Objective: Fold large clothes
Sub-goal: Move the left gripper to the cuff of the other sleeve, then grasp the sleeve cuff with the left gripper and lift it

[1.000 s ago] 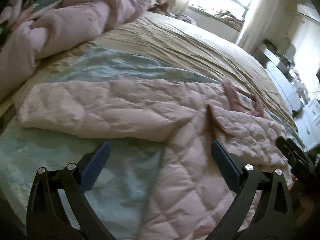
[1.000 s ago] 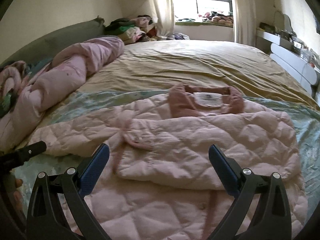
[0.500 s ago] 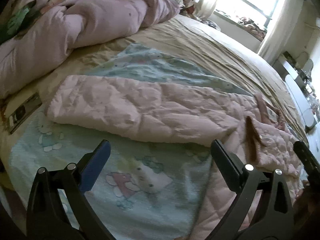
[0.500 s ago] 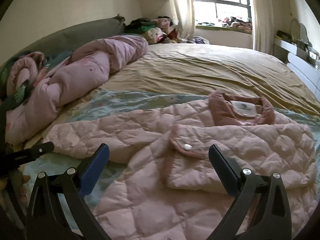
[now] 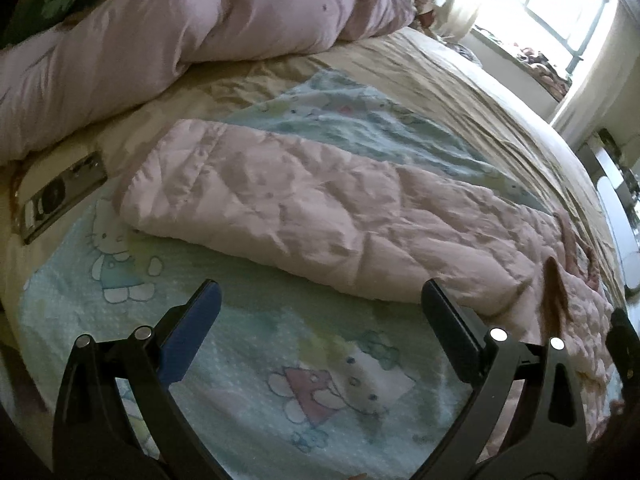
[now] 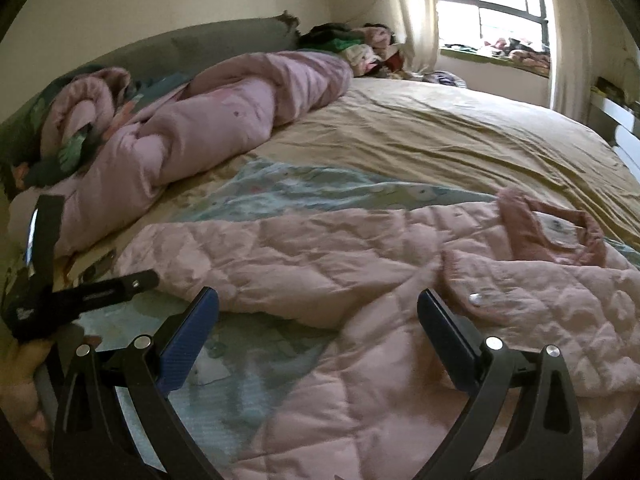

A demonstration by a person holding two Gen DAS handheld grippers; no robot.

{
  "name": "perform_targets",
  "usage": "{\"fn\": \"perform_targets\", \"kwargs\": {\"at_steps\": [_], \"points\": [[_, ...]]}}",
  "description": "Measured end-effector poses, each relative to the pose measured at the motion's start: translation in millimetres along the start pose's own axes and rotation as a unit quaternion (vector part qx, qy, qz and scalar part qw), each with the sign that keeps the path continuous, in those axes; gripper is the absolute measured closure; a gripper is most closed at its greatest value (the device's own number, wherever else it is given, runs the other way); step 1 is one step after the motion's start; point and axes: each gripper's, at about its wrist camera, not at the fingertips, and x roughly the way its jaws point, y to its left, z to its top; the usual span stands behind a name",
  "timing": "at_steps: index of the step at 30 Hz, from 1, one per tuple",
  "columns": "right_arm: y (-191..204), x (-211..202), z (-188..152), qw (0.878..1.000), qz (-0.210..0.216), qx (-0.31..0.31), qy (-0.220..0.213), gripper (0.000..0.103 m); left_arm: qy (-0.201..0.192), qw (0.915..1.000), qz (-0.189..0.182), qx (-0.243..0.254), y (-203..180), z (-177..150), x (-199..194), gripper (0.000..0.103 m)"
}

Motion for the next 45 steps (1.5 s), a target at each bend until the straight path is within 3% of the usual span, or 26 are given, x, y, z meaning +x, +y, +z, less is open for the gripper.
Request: {"fn": "perform_targets", "kwargs": {"at_steps": [17,22,28,30,32,36,39,45], "points": [[35.0,36.6,-17.6,0.998,0.036,-0.027,0.044,0.004,0.027,0.9953,0.007,-0.093,61.9,17.7,55.9,0.009],[27.9,39.0,-28.5,0.998,0.037,-0.014,0.056,0.004,0.027,0.9867,-0.027,-0.158,89.9,17.3,74.6,0.009],[17.4,27.8,-39.7,0.998,0.029,-0.009,0.058,0.004,-0.003,0.9799,-0.055,-0.192,105.9,25.1,80.2,0.01],[13.0,22.6,-42.2,0.998,0.026,-0.006,0.056,0.004,-0.019,0.9775,-0.064,-0.2,111.5,27.6,79.7,0.017],[8.5,17.2,-44.5,0.998,0.025,-0.002,0.053,0.004,-0.027,0.9752,-0.06,-0.211,118.5,29.7,83.9,0.042],[-1.1,9.5,-46.7,0.999,0.019,0.009,0.049,0.004,-0.04,0.9751,-0.066,-0.208,123.0,28.7,83.7,0.064],[-9.2,4.4,-46.8,0.999,0.017,0.02,0.046,0.004,-0.073,0.9766,-0.067,-0.191,115.7,32.3,63.4,0.082],[-30.0,-14.2,-49.7,0.998,0.012,0.038,0.038,0.004,-0.141,0.978,-0.068,-0.138,86.9,40.9,9.1,0.089]]}}
